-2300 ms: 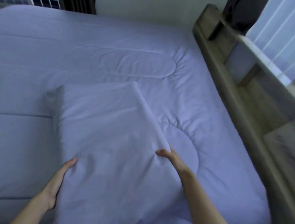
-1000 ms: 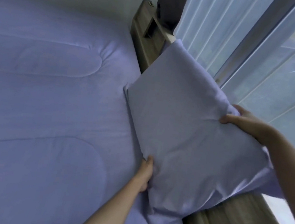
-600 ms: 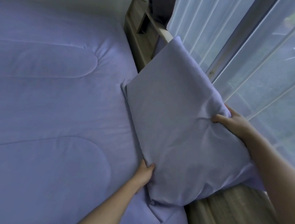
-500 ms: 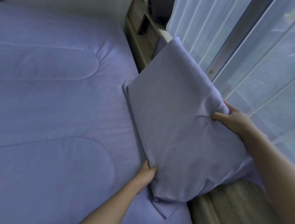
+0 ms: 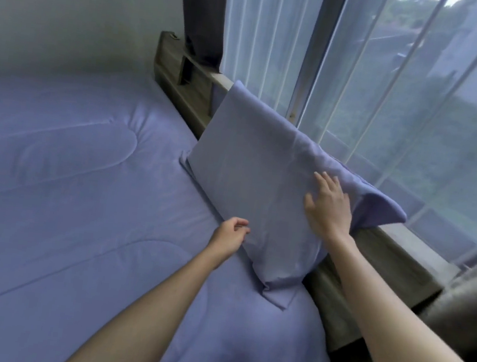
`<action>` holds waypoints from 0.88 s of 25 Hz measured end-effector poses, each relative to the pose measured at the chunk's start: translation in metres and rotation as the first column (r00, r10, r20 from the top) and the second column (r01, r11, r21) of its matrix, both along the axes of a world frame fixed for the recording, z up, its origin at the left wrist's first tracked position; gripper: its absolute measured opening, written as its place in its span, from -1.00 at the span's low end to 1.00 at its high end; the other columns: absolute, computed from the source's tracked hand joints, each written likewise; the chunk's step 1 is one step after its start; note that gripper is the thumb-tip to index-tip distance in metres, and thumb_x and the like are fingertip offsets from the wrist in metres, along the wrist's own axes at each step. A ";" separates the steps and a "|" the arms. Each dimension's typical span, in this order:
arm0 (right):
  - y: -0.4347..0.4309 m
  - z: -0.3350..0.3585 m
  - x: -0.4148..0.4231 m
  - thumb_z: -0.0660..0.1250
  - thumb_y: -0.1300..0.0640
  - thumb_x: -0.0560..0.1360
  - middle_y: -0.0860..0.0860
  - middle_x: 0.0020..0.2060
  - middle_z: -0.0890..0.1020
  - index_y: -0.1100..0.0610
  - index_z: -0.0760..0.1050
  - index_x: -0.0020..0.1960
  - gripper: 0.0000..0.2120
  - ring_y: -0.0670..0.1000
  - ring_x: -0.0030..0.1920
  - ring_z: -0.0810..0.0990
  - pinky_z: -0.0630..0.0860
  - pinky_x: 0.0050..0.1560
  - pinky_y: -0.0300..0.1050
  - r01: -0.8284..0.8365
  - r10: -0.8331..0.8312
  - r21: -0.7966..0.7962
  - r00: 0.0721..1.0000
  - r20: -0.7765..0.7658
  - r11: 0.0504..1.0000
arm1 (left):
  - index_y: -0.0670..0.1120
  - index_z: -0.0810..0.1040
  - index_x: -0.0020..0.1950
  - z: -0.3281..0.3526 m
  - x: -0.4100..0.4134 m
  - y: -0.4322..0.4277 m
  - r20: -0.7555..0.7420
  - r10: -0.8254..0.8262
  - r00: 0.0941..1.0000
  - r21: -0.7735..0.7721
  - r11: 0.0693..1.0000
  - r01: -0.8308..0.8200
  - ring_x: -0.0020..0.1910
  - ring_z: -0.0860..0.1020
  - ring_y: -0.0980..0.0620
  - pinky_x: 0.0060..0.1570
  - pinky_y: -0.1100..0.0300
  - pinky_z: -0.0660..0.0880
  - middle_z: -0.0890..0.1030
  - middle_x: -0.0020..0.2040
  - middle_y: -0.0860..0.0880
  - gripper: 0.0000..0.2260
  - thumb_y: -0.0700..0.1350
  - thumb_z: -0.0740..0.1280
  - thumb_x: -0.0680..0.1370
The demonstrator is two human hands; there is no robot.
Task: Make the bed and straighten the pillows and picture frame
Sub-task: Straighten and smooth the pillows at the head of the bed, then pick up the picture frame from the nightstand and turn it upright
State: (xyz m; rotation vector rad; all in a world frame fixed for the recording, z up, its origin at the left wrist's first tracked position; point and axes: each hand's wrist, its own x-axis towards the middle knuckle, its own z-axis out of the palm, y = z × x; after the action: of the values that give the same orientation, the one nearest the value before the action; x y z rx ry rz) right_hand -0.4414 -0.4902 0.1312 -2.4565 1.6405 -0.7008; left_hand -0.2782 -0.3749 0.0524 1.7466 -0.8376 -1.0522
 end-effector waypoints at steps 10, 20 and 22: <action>0.181 -0.039 -0.051 0.25 0.26 0.52 0.11 0.10 0.67 0.17 0.48 0.33 -0.63 0.05 0.10 0.63 0.43 0.20 -0.19 0.218 -0.285 0.186 0.797 0.532 0.958 | -0.18 0.49 0.18 0.052 -0.035 0.094 0.106 -0.344 0.933 -0.167 0.919 0.358 -0.29 0.56 0.03 -0.42 0.33 0.44 0.61 -0.06 -0.10 -0.78 -0.23 0.12 0.62; 0.367 -0.106 -0.224 0.21 0.22 0.54 0.08 0.08 0.67 0.16 0.51 0.28 -0.68 0.02 0.09 0.64 0.44 0.08 -0.29 0.653 -0.716 0.335 0.489 0.498 0.679 | -0.16 0.53 0.16 -0.003 -0.222 0.179 0.063 -0.795 0.604 -0.033 0.603 0.797 -0.18 0.58 0.03 -0.25 0.30 0.43 0.65 -0.04 -0.10 -0.78 -0.24 0.14 0.60; 0.404 -0.118 -0.258 0.21 0.18 0.55 0.06 0.09 0.67 0.12 0.51 0.27 -0.69 0.01 0.08 0.64 0.43 0.05 -0.28 0.716 -0.770 0.342 0.429 0.472 0.609 | -0.15 0.54 0.15 -0.014 -0.258 0.202 0.085 -0.855 0.512 0.004 0.514 0.858 -0.16 0.59 0.03 -0.26 0.33 0.44 0.66 -0.04 -0.07 -0.76 -0.25 0.15 0.58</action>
State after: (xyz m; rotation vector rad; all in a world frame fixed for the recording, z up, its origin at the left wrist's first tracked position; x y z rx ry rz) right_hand -0.6995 -0.0862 0.0129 -1.0748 2.3234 -1.2645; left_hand -0.5363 -0.1734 0.0383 1.2834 -1.8848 -1.5770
